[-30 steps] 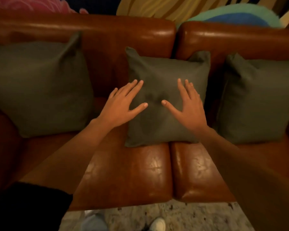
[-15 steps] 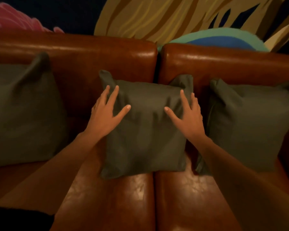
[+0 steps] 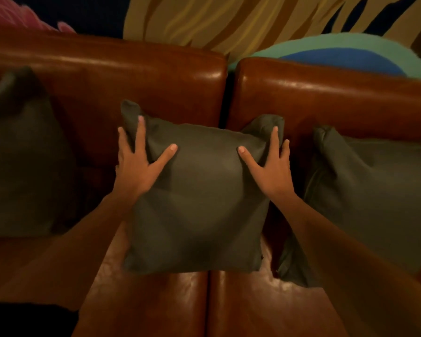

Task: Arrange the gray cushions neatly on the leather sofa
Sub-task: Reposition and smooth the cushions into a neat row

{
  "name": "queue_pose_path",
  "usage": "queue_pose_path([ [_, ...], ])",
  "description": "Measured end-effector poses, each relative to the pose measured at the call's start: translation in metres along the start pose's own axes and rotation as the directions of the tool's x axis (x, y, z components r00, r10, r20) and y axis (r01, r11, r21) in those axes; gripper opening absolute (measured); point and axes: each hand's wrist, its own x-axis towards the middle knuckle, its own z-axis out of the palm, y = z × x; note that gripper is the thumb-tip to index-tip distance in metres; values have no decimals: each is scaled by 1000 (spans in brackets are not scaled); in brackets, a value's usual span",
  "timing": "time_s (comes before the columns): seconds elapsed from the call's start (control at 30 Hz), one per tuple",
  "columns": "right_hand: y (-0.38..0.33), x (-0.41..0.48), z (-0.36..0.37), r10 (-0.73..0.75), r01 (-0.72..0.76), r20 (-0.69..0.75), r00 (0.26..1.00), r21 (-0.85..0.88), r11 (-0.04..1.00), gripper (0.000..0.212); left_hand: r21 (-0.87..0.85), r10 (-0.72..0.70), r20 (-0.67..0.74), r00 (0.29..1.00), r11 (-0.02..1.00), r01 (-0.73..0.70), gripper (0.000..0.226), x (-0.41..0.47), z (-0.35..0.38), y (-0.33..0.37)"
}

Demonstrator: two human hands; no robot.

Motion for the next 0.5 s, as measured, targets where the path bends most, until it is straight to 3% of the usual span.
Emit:
queue_pose_path([
  [0.07,4,6,3,59,-64,63,996,66,996,110,-88,-163,39,986,982,165,101,2,5,0],
  [0.13,8,12,6,77,-85,103,992,71,994,113,-63,-223,79,972,972,228,101,6,10,-1],
  [0.27,9,23,11,98,-109,111,989,100,989,114,-82,-254,70,965,962,259,102,14,14,-1],
  [0.5,9,18,20,-4,11,-55,998,135,991,99,-197,-206,-55,977,961,192,77,6,26,7],
])
